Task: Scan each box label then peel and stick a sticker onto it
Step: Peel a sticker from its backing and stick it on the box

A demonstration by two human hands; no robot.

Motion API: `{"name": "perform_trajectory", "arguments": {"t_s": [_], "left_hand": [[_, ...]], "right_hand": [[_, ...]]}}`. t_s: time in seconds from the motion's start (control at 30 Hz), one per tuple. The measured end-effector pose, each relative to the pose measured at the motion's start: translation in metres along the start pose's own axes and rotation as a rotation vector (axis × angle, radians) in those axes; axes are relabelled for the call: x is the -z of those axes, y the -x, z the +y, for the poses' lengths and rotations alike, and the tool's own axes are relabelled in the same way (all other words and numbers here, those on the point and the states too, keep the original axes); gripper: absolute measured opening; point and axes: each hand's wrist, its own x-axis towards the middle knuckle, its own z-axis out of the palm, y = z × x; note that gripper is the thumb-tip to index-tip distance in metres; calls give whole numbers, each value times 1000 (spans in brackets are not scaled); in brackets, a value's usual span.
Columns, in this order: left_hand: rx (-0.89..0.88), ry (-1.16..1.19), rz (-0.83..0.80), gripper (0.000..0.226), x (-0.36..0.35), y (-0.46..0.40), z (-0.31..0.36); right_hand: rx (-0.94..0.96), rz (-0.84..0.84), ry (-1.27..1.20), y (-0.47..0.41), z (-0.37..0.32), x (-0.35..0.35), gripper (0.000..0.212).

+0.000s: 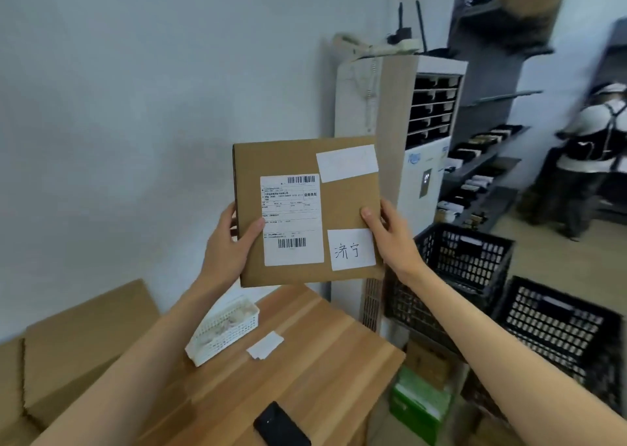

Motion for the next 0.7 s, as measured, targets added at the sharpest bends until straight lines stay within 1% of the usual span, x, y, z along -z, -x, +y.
{"name": "perform_trajectory", "arguments": {"t_s": [0.23,0.43,0.5,0.6,0.7], "left_hand": [[-80,152,-282,58,-132,-16,32],[-132,246,-539,60,-239,-3,67],[-146,267,-612,63,-273,4,79],[-177,289,-700,67,-323,17,98],[-196,324,-744,68,-374,27,114]], "right_hand": [[-84,288,162,32,1,120,38],[-133,520,261,79,-5,211,38],[-143,590,279,96,-6,237,37],[-158,681,289,116,-5,277,35],[-166,745,299,124,2,317,36]]}}
